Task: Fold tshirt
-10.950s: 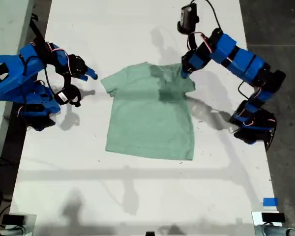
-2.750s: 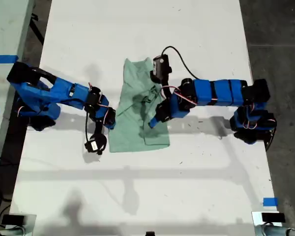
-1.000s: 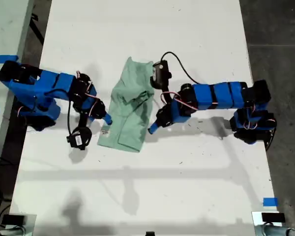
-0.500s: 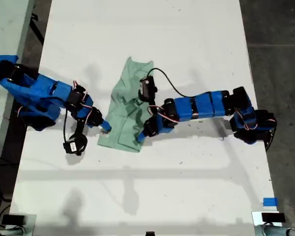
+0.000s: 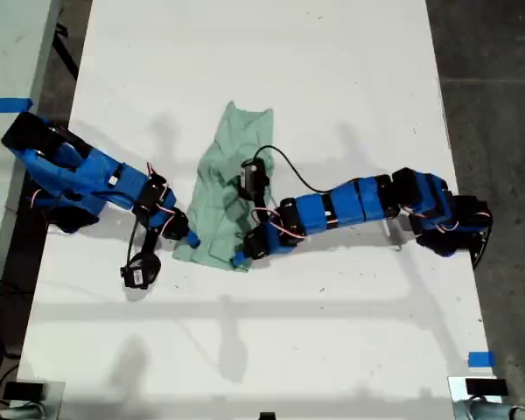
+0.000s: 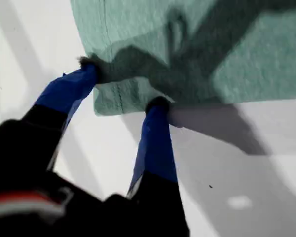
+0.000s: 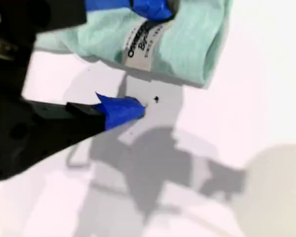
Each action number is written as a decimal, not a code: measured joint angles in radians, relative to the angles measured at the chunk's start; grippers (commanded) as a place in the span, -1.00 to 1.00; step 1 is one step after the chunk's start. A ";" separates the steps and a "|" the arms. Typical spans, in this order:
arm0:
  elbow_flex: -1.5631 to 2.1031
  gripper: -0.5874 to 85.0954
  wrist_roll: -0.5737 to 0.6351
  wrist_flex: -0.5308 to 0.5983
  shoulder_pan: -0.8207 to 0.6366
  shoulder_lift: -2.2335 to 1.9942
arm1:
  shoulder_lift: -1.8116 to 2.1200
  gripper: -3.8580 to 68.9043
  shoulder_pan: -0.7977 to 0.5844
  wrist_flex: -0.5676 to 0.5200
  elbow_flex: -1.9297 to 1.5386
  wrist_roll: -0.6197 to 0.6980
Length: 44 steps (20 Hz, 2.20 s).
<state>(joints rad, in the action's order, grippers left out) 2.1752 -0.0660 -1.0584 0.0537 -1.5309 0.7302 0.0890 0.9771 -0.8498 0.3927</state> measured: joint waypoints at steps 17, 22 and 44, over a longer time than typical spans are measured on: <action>-1.190 -0.98 0.086 -0.295 0.095 0.584 | 0.318 -0.93 0.117 0.383 -0.144 0.006; -1.204 -0.98 0.103 -0.244 0.095 0.569 | 0.443 -0.93 0.140 0.408 -0.186 0.063; -0.871 -0.16 0.313 -0.508 -0.606 0.043 | 0.561 -0.02 -0.583 0.209 -0.186 0.474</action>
<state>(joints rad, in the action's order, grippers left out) 1.3039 0.2470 -1.5662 -0.5522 -1.4880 1.2916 -0.4939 1.1858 -1.0354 0.8667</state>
